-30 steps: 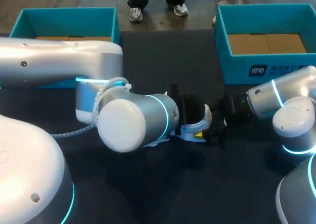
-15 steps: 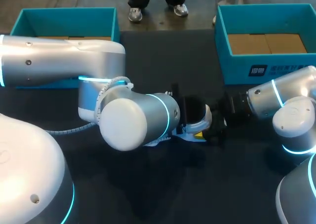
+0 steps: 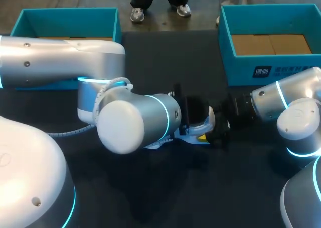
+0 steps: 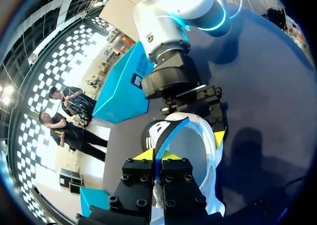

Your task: Take the shoe out of the shoebox, open the shoe tongue, remove and reinsert the insole, then place the shoe into the shoebox

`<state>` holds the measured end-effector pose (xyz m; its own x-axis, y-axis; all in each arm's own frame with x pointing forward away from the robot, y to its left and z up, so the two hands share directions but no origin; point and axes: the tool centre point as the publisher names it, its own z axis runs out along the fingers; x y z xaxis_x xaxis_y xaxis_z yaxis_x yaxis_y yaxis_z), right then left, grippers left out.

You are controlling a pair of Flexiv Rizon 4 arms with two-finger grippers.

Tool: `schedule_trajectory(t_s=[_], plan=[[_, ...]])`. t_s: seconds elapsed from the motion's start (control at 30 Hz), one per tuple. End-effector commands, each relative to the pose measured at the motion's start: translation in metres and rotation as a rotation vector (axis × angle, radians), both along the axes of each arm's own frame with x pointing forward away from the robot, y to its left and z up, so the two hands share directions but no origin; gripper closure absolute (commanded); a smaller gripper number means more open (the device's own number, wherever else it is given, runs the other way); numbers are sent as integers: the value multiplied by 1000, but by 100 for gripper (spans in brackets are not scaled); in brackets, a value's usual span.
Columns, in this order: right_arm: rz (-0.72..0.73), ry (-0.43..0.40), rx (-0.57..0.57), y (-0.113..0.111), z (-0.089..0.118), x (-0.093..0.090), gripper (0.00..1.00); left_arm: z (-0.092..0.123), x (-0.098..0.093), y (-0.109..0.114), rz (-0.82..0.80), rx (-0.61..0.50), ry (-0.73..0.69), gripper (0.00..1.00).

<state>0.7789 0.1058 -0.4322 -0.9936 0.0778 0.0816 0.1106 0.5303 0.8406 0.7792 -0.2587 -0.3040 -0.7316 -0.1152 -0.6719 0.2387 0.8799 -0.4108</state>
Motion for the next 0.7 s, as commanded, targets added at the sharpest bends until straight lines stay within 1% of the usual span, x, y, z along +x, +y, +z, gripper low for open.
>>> schedule_trajectory(t_s=[0.03, 0.43, 0.7], plan=[[0, 1, -3, 6, -12, -2, 100, 10, -3, -1, -1, -23, -12, 100], [0, 1, -3, 6, -12, -2, 100, 35, -10, -12, -30, -93, -30, 100], [0, 1, -3, 6, -12, -2, 100, 54, -12, -22, -37, -178, 16, 100]])
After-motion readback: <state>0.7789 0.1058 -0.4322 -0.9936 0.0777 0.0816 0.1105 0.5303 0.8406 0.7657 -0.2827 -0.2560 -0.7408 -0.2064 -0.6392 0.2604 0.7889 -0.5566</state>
